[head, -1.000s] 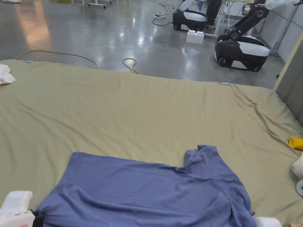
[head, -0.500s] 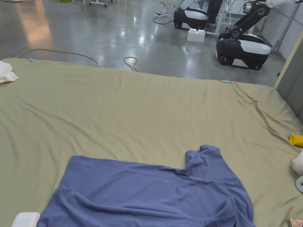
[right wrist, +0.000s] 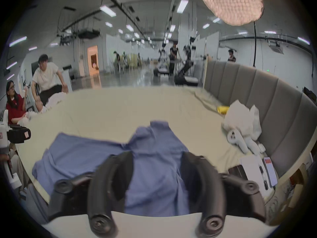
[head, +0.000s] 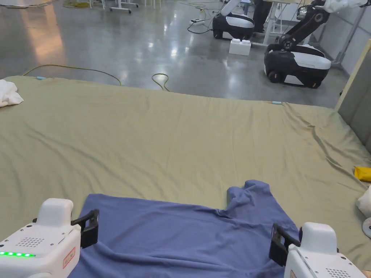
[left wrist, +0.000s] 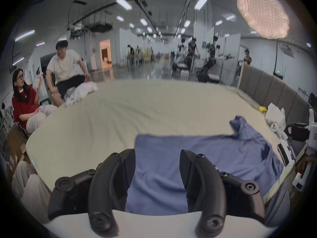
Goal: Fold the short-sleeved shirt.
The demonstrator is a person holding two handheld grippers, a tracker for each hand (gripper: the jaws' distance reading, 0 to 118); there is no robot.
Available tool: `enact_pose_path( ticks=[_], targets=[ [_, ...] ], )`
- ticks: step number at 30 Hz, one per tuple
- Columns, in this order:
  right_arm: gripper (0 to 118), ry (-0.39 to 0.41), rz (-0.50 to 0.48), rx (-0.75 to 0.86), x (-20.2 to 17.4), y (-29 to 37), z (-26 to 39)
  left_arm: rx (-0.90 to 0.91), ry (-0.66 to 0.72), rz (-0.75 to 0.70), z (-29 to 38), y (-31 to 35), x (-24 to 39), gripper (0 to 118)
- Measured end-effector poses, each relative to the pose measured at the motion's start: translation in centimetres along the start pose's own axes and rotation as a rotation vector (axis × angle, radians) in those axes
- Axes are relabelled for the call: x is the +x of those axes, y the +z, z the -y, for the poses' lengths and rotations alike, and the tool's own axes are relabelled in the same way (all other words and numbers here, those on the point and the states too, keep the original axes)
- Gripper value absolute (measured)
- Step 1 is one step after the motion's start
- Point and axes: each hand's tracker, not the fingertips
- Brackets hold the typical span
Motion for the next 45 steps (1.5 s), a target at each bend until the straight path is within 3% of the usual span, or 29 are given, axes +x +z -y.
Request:
enact_pose_path(
  ticks=[1,3,4,6,12,22,23,24,26,29,34,36,38,41,43,44,45],
  targets=[
    [55,0.005,-0.004,0.038,-0.5,0.0,-0.3,0.031,0.0,-0.01,-0.4,0.3,0.5,58],
    [12,0.001,-0.008,0.095,-1.3,0.0,-0.6,0.09,-0.017,-0.036,-0.5,0.4,1.1,29],
    [7,-0.001,-0.017,0.124,-1.6,0.0,-0.8,0.115,-0.018,-0.048,-0.6,0.6,1.4,18],
    [0,0.005,-0.032,0.149,-2.2,0.0,-0.9,0.154,0.005,-0.009,-0.4,0.5,1.3,6],
    [0,0.042,-0.048,0.191,-4.2,-1.2,-1.6,0.118,-0.02,-0.038,-0.7,-2.7,-0.3,0],
    [0,0.038,-0.043,0.067,-3.9,-6.0,-1.7,-0.426,0.078,0.032,-3.2,-19.7,-6.0,1],
    [0,0.037,-0.04,0.053,-3.7,-6.4,-1.5,-0.475,0.074,0.027,-3.2,-21.2,-6.2,6],
    [0,0.034,-0.037,0.043,-3.4,-6.6,-1.3,-0.501,0.06,0.017,-3.0,-22.3,-6.2,19],
    [0,0.035,-0.016,0.008,-2.9,-7.3,-0.8,-0.575,0.049,0.007,-2.8,-24.1,-5.9,67],
    [0,0.026,0.005,-0.023,-1.7,-7.5,0.0,-0.629,0.076,0.028,-2.1,-26.2,-5.5,72],
    [0,0.011,0.05,-0.078,0.1,-8.0,1.1,-0.652,0.0,-0.017,-2.6,-26.5,-3.7,74],
    [0,-0.006,0.057,-0.097,0.9,-8.1,1.4,-0.63,-0.034,-0.029,-2.6,-26.0,-2.8,72],
    [0,-0.012,0.067,-0.118,1.5,-8.6,1.5,-0.614,-0.055,-0.025,-2.5,-25.7,-2.7,60],
    [0,-0.026,0.082,-0.179,2.9,-10.4,1.1,-0.575,-0.068,-0.013,-2.7,-24.8,-2.2,9],
    [0,-0.042,0.084,-0.235,4.1,-12.4,0.6,-0.569,-0.065,0.001,-2.8,-24.5,-2.7,7],
    [8,-0.042,0.073,-0.285,5.1,-13.9,0.2,-0.55,-0.064,0.008,-2.9,-23.9,-2.7,7],
    [26,-0.042,0.079,-0.32,5.6,-15.2,-0.2,-0.528,-0.052,0.016,-3.1,-23.2,-2.7,7]
  ],
)
